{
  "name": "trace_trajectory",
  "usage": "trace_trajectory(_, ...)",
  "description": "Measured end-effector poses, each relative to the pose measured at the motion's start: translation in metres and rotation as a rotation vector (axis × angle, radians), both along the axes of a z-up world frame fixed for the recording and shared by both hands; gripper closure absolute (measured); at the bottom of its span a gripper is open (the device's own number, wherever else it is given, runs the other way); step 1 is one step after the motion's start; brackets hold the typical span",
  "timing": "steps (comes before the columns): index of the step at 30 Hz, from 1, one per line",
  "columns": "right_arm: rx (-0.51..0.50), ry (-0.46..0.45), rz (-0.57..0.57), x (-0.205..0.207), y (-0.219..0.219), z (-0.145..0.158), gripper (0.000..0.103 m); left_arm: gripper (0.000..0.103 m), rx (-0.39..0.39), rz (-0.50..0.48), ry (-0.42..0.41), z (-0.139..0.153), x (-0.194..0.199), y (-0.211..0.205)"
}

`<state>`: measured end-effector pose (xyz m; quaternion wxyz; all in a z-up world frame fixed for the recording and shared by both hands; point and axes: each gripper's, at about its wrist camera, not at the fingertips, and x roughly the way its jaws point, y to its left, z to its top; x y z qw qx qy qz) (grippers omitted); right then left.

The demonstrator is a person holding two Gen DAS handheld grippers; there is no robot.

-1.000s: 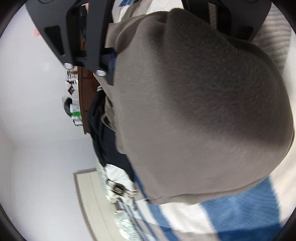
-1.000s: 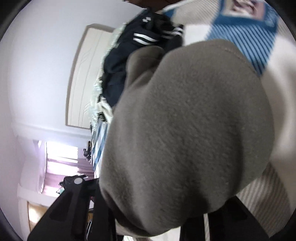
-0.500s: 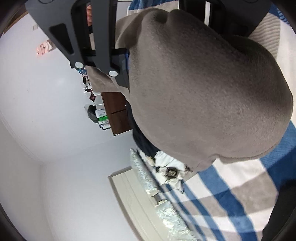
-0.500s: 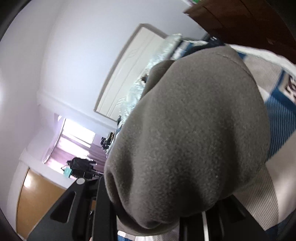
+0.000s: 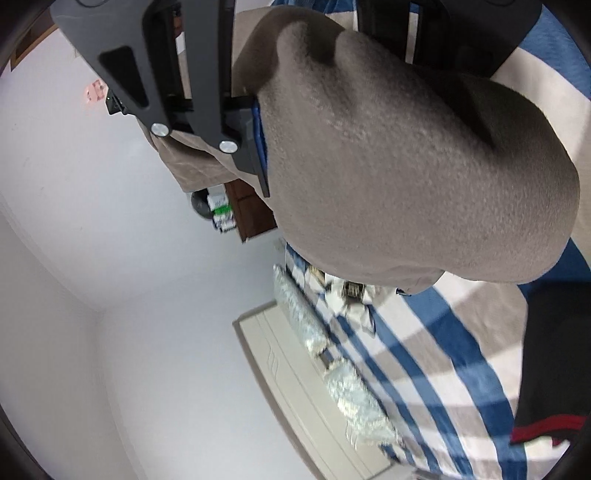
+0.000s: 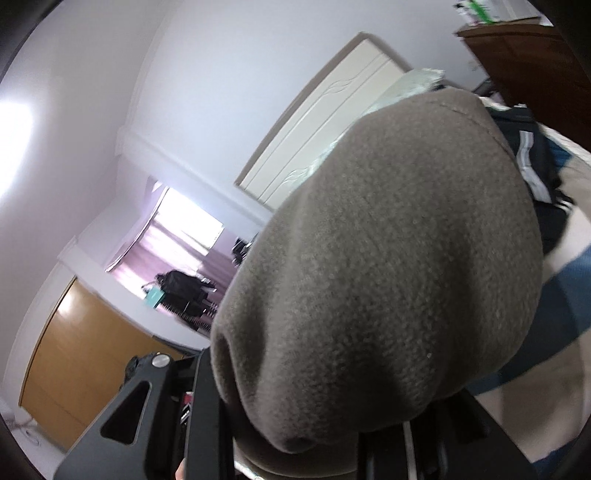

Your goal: Fold large clothes

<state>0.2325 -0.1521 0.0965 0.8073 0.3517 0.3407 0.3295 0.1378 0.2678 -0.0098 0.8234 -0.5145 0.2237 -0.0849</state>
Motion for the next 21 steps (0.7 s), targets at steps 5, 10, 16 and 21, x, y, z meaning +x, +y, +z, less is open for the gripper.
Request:
trace_trajectory(5,-0.006,-0.046,0.118,0.009,0.096,0.030,0.078,0.078,0.042,0.084,-0.035,0.030,-0.029,0.073)
trace_trajectory(10,0.019,-0.071,0.264,0.037,0.221,0.043,0.078,0.078,0.119,0.191,-0.041,0.067,-0.064,0.170)
trace_trajectory(16,0.088,-0.078,0.424,0.054,0.381,0.046,0.078,0.078,0.243,0.350,-0.027,0.119,-0.109,0.298)
trace_trajectory(21,0.137,-0.171,0.589,0.036,0.511,0.050,0.078,0.078,0.350,0.496,-0.052,0.144,-0.162,0.387)
